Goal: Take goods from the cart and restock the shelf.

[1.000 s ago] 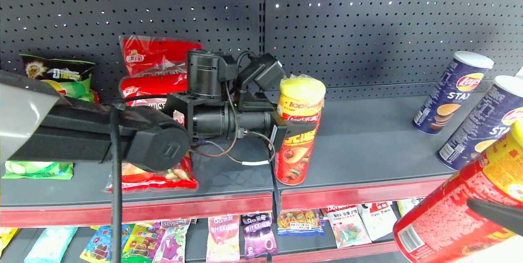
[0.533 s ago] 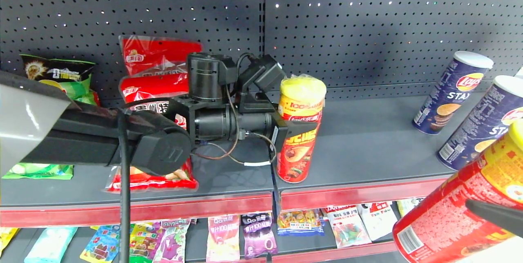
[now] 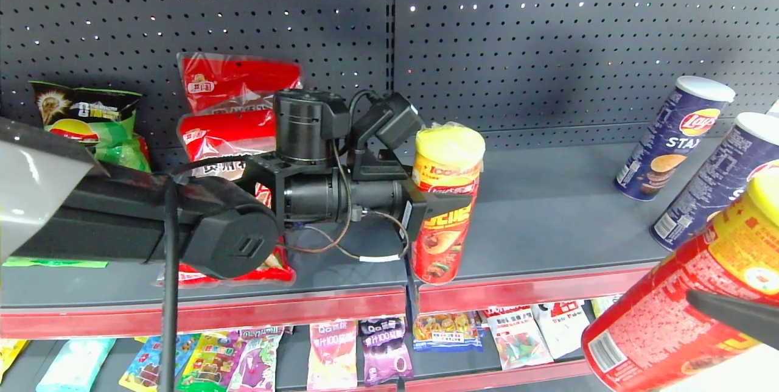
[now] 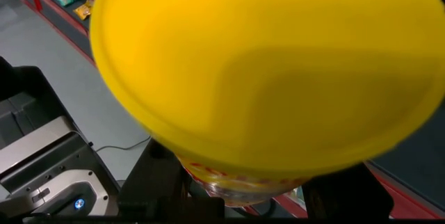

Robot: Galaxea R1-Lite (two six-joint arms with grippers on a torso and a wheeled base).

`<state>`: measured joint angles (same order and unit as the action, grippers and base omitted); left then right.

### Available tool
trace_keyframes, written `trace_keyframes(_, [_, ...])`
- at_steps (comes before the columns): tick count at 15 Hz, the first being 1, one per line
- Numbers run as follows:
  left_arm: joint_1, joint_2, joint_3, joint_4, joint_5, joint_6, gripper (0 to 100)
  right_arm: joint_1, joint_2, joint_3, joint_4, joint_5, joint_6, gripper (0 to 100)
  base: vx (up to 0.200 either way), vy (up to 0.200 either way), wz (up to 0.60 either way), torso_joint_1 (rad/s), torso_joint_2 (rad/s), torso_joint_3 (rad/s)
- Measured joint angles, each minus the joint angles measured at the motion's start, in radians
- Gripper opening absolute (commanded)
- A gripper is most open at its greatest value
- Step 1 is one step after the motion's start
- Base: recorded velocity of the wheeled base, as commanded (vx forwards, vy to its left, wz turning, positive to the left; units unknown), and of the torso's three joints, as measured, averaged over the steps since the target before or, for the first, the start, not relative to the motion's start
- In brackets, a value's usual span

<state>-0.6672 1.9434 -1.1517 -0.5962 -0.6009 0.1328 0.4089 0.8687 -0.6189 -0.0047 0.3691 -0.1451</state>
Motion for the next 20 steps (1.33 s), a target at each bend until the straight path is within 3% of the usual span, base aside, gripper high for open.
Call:
trace_keyframes(8, [-0.014,-0.015,0.034,-0.003,0.002,-0.001,0,0.001,0.02,-0.027,0.0,0.001,0.0,0,0.0,0.0,0.0,0.0,0.0,0.0])
trace_keyframes(9, [-0.014,-0.015,0.035,-0.003,0.002,-0.001,100,0.002,0.025,-0.033,-0.001,0.002,0.0,0,0.0,0.0,0.0,0.0,0.0,0.0])
trace_keyframes(13, [-0.014,-0.018,0.036,-0.001,0.019,-0.003,100,0.002,0.051,-0.057,0.0,0.002,0.0,0,0.0,0.0,0.0,0.0,0.0,0.0])
trace_keyframes(16, [-0.014,-0.032,0.05,-0.002,0.095,-0.006,100,0.002,0.109,-0.102,-0.003,-0.001,-0.001,0,0.0,0.0,0.0,0.0,0.0,0.0])
trace_keyframes(20, [-0.009,-0.089,0.153,-0.001,0.105,-0.004,100,-0.002,0.237,-0.188,-0.032,-0.001,-0.002,0,0.0,0.0,0.0,0.0,0.0,0.0])
